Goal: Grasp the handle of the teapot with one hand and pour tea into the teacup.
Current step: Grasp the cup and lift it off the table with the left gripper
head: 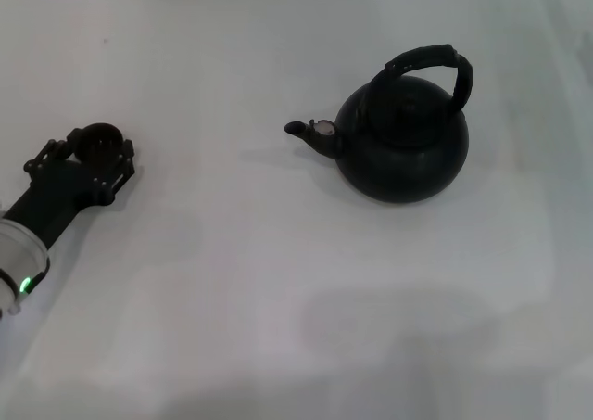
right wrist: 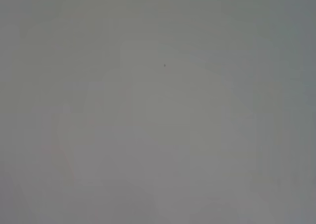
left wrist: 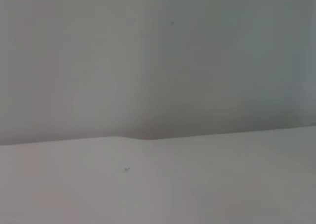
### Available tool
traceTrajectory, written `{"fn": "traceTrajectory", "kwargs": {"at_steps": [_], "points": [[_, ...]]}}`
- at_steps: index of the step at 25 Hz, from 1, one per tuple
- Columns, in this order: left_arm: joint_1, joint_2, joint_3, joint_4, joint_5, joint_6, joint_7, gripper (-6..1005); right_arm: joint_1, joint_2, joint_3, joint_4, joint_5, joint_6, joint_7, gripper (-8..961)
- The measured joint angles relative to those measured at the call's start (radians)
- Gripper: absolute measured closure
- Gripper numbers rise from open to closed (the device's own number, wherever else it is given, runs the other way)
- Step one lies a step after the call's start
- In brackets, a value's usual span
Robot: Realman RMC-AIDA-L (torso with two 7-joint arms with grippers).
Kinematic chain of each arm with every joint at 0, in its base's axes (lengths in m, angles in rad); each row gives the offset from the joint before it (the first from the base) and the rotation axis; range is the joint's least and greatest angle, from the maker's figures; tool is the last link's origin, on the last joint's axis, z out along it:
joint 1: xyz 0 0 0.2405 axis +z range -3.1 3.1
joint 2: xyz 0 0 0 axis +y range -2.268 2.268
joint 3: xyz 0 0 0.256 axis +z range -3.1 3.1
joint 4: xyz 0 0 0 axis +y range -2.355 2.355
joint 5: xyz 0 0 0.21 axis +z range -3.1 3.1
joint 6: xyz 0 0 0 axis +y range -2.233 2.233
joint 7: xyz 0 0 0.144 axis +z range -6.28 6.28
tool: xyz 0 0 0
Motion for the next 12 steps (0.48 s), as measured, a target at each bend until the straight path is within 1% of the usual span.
{"fn": "traceTrajectory", "kwargs": {"at_steps": [4, 12], "points": [[-0.006, 0.0, 0.0, -0.006, 0.032, -0.02, 0.0, 294, 0.0, 0.002, 0.0, 0.0, 0.0, 0.0, 0.0, 171], [-0.054, -0.001, 0.0, -0.048, 0.212, -0.033, 0.0, 298, 0.0, 0.001, -0.004, 0.0, 0.0, -0.002, 0.0, 171]]}}
